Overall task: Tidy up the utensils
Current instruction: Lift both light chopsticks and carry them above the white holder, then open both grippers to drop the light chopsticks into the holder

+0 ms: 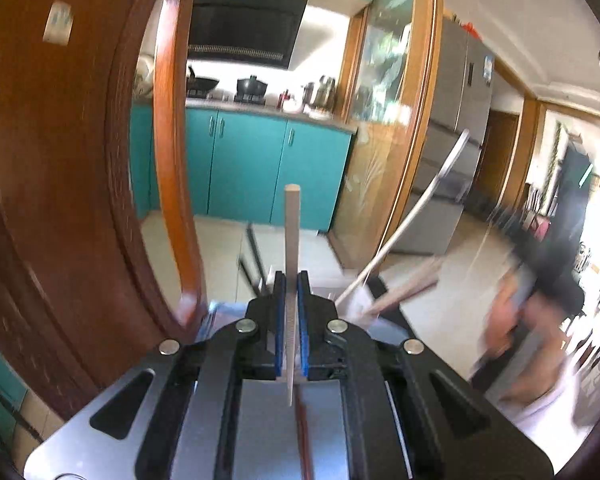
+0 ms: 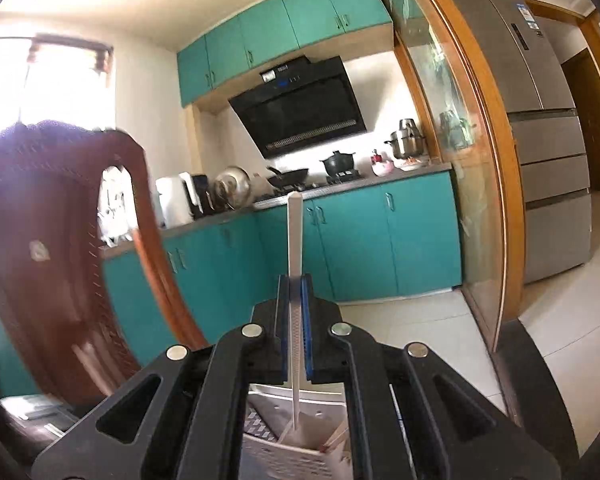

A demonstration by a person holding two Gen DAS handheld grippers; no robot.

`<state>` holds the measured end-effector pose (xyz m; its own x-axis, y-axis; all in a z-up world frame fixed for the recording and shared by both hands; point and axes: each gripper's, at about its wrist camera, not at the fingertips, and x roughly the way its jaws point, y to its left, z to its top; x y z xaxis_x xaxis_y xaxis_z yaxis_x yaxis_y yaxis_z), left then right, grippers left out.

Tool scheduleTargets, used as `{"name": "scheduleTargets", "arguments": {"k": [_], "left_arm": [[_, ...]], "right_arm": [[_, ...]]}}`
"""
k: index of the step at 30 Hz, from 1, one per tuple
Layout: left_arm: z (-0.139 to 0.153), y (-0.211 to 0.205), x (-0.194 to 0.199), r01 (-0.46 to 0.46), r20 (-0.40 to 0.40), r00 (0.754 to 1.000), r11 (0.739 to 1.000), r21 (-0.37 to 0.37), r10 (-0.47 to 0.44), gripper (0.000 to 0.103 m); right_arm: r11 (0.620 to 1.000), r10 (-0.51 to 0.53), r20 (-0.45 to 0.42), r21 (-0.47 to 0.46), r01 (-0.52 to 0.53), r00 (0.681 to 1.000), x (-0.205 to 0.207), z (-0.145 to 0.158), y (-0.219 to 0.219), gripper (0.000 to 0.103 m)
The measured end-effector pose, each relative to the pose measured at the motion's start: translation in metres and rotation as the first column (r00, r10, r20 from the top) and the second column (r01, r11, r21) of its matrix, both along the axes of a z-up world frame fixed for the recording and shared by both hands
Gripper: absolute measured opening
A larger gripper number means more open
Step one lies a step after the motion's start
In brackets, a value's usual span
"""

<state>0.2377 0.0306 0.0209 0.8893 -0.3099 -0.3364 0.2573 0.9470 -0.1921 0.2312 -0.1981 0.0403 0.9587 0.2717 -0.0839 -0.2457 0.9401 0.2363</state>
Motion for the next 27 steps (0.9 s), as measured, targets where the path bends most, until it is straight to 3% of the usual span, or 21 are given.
{"name": "scheduleTargets", "arguments": {"k": [6,11,15,18,20,22,27], "left_arm": [[0.035,0.000,0.020,-0.050,0.108,0.993,0.997,-0.063,0.057,0.007],[0.033,-0.013,0.051,-0.102,0.116,0.987,0.990,-0.093,0.113,0.007],[0.012,-0.032,0.078,-0.146,0.084,0.985,0.988,-0.042,0.149,0.007],[-0.008,-0.041,0.095,-0.166,0.032,0.986,0.986,0.002,0.166,0.007],[-0.016,-0.041,0.097,-0.154,-0.005,0.988,0.988,0.007,0.154,0.007],[-0.020,-0.041,0.091,-0.134,-0.019,0.991,0.991,0.013,0.134,0.007],[-0.021,-0.036,0.050,-0.097,0.034,0.995,0.994,0.058,0.095,0.012]], "right_arm": [[1.000,0.000,-0.118,-0.028,-0.004,0.993,0.035,-0.042,0.004,0.006],[0.999,0.029,-0.190,-0.032,-0.036,0.981,0.045,-0.059,0.005,0.006],[0.998,0.027,-0.187,-0.057,-0.039,0.982,0.040,-0.058,0.008,0.007],[0.998,0.018,-0.159,-0.058,-0.027,0.987,0.032,-0.052,0.005,0.023],[0.999,0.017,-0.137,-0.047,-0.023,0.990,0.025,-0.047,0.001,0.028],[0.999,0.029,-0.123,-0.035,-0.033,0.992,0.016,-0.039,-0.004,0.029],[0.994,0.098,-0.080,-0.040,-0.101,0.992,-0.013,-0.021,-0.005,0.029]]}}
